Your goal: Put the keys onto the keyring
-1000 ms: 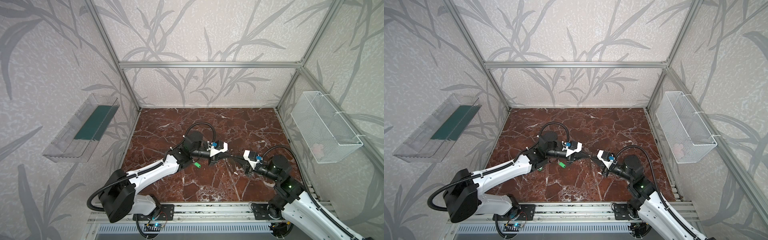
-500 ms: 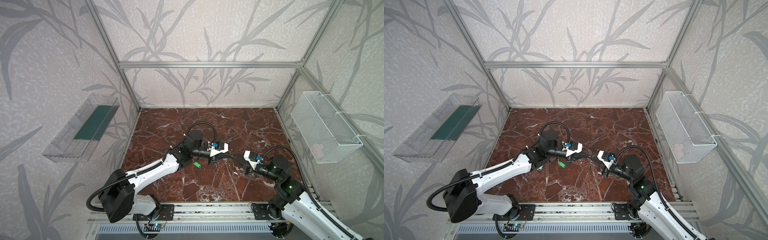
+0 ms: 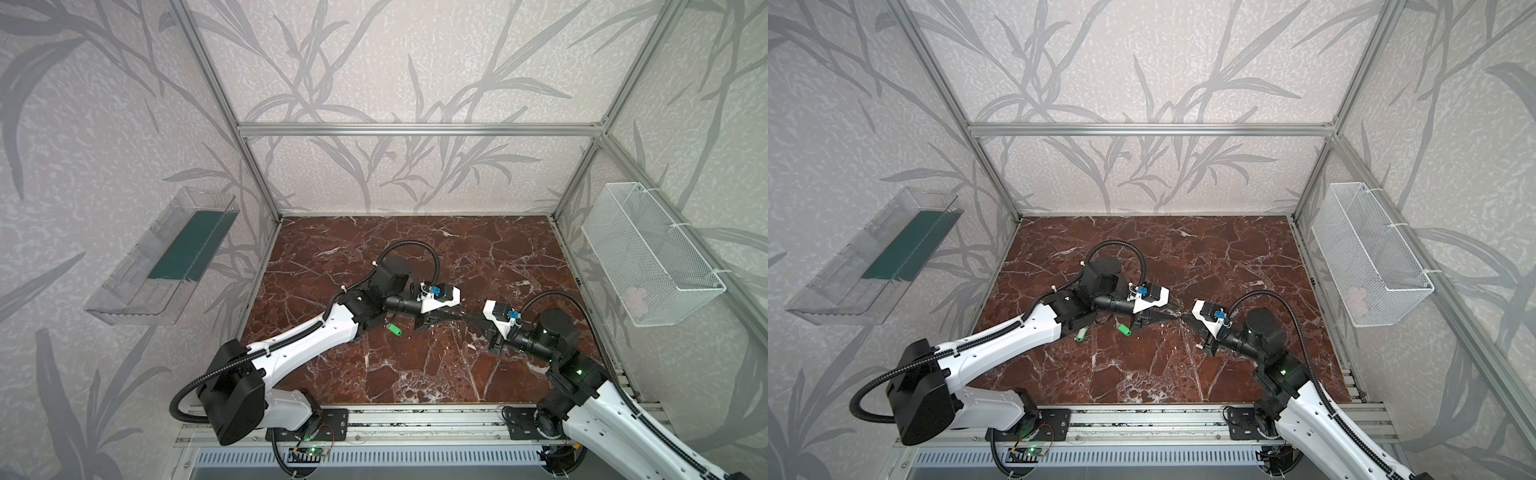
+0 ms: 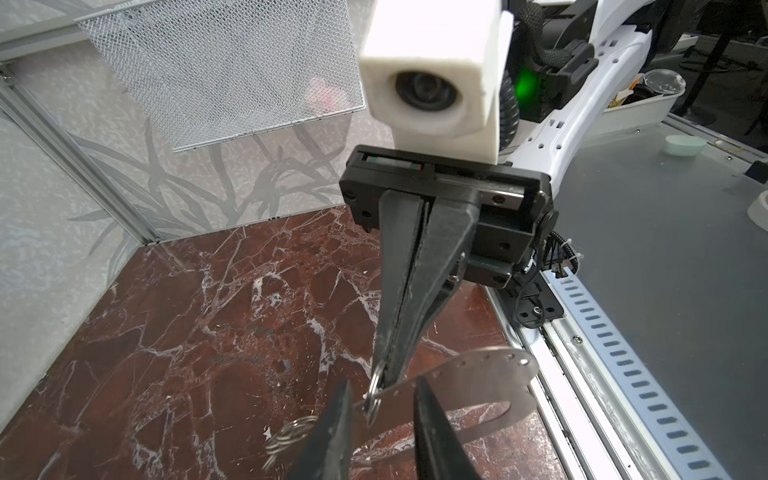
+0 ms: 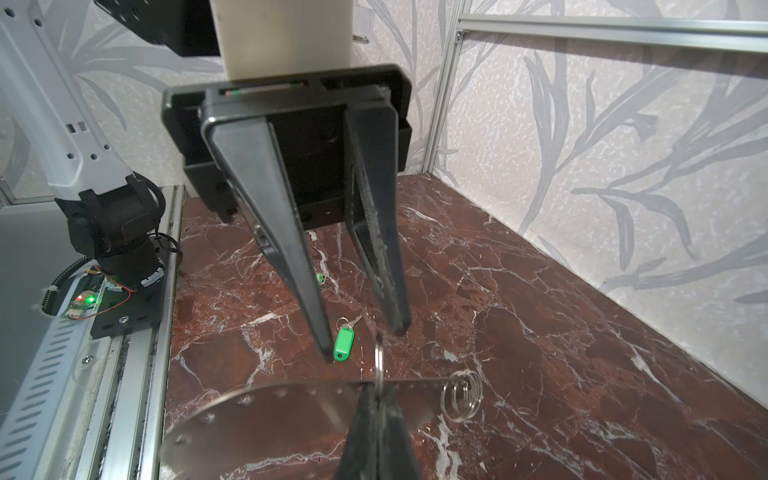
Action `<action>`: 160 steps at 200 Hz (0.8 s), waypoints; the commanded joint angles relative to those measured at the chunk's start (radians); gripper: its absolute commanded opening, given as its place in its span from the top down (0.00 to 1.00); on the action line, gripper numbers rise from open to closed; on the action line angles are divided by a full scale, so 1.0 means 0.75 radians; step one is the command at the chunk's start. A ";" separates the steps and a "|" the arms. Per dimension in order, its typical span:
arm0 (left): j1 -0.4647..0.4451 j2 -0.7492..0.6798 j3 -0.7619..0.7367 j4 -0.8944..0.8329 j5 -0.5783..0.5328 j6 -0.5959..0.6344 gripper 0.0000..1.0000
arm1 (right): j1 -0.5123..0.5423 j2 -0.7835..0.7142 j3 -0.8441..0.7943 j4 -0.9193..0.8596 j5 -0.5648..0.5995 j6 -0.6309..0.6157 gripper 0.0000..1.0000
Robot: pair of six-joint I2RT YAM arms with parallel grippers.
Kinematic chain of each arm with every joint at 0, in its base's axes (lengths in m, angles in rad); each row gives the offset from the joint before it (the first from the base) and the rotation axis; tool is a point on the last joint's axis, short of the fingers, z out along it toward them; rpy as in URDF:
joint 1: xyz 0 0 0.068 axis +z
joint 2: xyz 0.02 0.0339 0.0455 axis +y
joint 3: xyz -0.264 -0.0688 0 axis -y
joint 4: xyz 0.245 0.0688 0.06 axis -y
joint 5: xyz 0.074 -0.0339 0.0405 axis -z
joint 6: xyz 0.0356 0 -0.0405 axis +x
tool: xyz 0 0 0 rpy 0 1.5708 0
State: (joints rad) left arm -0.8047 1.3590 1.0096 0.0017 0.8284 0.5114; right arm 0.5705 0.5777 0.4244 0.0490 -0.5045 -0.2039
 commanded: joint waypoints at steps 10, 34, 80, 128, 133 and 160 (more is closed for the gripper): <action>-0.032 -0.030 0.112 -0.295 -0.133 0.228 0.72 | 0.007 0.037 0.112 -0.146 0.030 -0.015 1.00; -0.050 -0.028 0.140 -0.359 -0.210 0.279 0.73 | 0.007 0.071 0.154 -0.206 0.012 -0.015 1.00; -0.086 0.013 0.190 -0.399 -0.291 0.298 0.73 | 0.006 0.117 0.187 -0.254 -0.018 -0.007 1.00; -0.102 0.029 0.208 -0.399 -0.331 0.304 0.73 | 0.009 0.124 0.188 -0.272 -0.039 -0.015 1.00; -0.101 0.029 0.208 -0.400 -0.333 0.305 0.73 | 0.009 0.126 0.188 -0.272 -0.042 -0.015 1.00; -0.106 0.048 0.208 -0.411 -0.331 0.317 0.73 | 0.009 0.129 0.188 -0.270 -0.055 -0.022 1.00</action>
State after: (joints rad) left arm -0.8772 1.3766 1.1339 -0.2779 0.5873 0.7113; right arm 0.5705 0.6750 0.5304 -0.1528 -0.5175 -0.2104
